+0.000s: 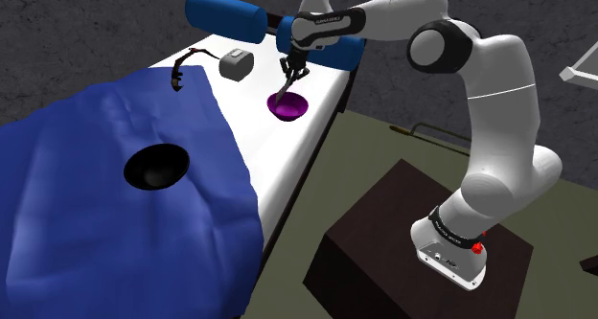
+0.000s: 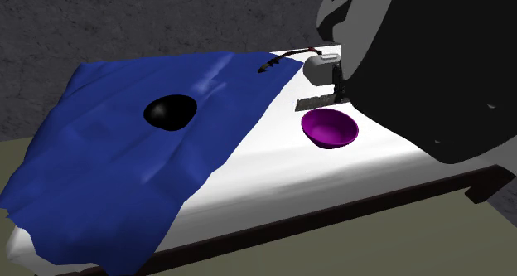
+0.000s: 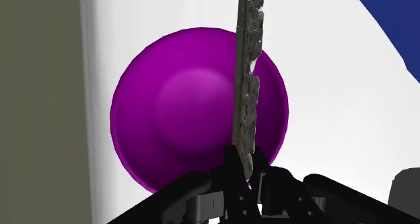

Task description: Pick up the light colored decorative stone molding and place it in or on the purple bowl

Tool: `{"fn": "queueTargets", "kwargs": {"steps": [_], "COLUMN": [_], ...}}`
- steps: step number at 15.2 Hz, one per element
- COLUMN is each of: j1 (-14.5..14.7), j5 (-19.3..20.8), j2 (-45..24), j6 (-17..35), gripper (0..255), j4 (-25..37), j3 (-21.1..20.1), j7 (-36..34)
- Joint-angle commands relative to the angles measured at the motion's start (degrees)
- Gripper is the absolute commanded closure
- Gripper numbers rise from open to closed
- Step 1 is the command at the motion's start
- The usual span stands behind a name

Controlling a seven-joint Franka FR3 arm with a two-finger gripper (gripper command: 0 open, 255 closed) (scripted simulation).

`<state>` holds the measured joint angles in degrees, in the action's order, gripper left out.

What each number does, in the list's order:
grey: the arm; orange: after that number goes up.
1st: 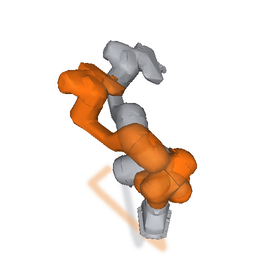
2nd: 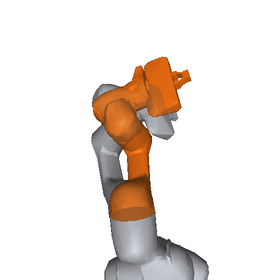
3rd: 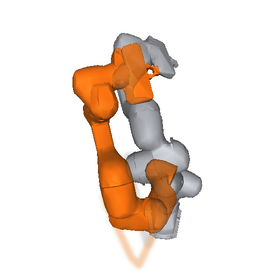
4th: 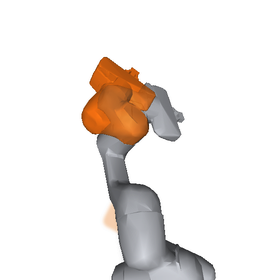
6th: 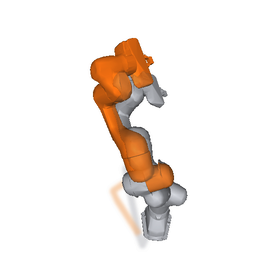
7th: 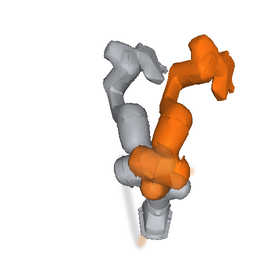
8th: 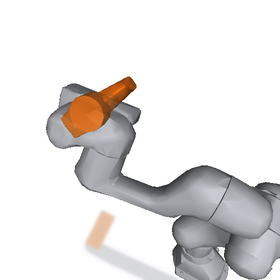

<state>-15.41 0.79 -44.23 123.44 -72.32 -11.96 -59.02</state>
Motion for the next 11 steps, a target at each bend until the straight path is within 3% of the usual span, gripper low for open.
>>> {"fn": "queueTargets", "kwargs": {"steps": [1, 11], "j1": [-0.2, 0.0], "j5": [0.1, 0.4], "j2": [-1.4, -5.1], "j6": [-0.2, 5.0], "gripper": [255, 255], "j4": [1.6, 0.0], "j3": [0.1, 0.4], "j7": [0.5, 0.9]}}
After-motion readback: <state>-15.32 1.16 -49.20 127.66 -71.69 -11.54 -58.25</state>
